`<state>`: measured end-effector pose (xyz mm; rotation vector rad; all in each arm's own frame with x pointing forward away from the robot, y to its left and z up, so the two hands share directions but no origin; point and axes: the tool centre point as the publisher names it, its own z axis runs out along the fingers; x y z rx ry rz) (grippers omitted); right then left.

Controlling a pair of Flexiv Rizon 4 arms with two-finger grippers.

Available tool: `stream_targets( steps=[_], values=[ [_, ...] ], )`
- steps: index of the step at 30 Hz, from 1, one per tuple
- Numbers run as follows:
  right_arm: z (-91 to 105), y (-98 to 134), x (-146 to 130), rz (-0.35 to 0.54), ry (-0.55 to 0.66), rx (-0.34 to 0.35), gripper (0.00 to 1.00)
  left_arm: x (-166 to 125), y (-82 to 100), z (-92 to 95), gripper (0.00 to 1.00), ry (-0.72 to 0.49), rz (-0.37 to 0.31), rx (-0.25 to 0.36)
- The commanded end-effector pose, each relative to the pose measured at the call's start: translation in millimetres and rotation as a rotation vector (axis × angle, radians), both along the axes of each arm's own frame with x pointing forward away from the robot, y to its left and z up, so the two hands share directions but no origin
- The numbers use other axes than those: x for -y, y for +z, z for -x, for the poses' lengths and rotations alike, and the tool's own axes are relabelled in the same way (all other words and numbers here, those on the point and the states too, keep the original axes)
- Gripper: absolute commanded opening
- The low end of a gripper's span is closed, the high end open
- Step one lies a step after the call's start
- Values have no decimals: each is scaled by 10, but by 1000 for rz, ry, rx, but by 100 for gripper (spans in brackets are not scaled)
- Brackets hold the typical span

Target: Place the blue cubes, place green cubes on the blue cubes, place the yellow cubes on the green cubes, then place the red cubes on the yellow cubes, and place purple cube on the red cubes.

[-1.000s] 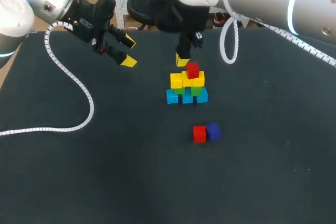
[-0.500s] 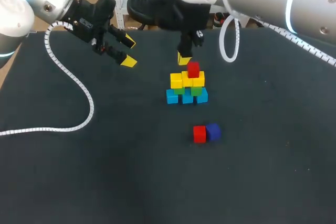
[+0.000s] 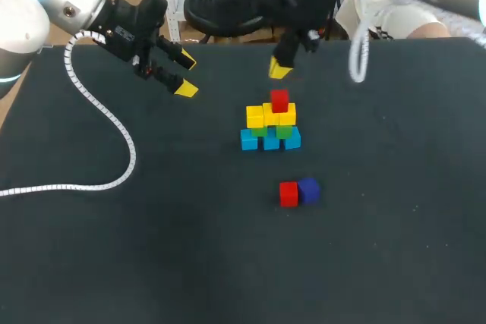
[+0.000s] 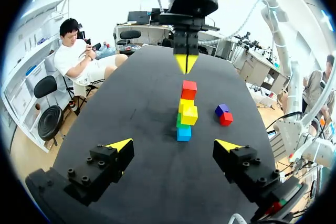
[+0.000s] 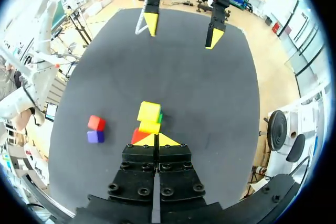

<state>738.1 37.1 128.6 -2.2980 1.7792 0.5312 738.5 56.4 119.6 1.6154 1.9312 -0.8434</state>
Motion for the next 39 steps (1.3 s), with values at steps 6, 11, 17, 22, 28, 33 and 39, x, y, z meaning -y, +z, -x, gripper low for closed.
stream_targets(
  steps=[6, 11, 17, 22, 28, 33, 39],
  values=[
    [745, 212, 604, -154, -63, 103, 24, -8, -1, -3, 100, -2, 1, 1],
    [891, 209, 735, -229, -72, 87, 25, -8, -1, -3, 100, -2, 1, 1],
    [1083, 210, 837, -226, -89, 82, 100, -8, -1, -3, 100, -2, 1, 1],
    [1206, 229, 912, -231, -91, 80, 100, -8, -1, -3, 100, -2, 1, 1],
    [1350, 308, 1009, -211, -85, 80, 100, -8, -1, -3, 100, -2, 1, 1],
    [1421, 260, 1171, -273, -198, 111, 100, -8, -1, -3, 100, -2, 1, 1],
    [1250, 77, 1306, -449, -295, 144, 100, -8, -1, -3, 100, -2, 1, 1]
  ],
)
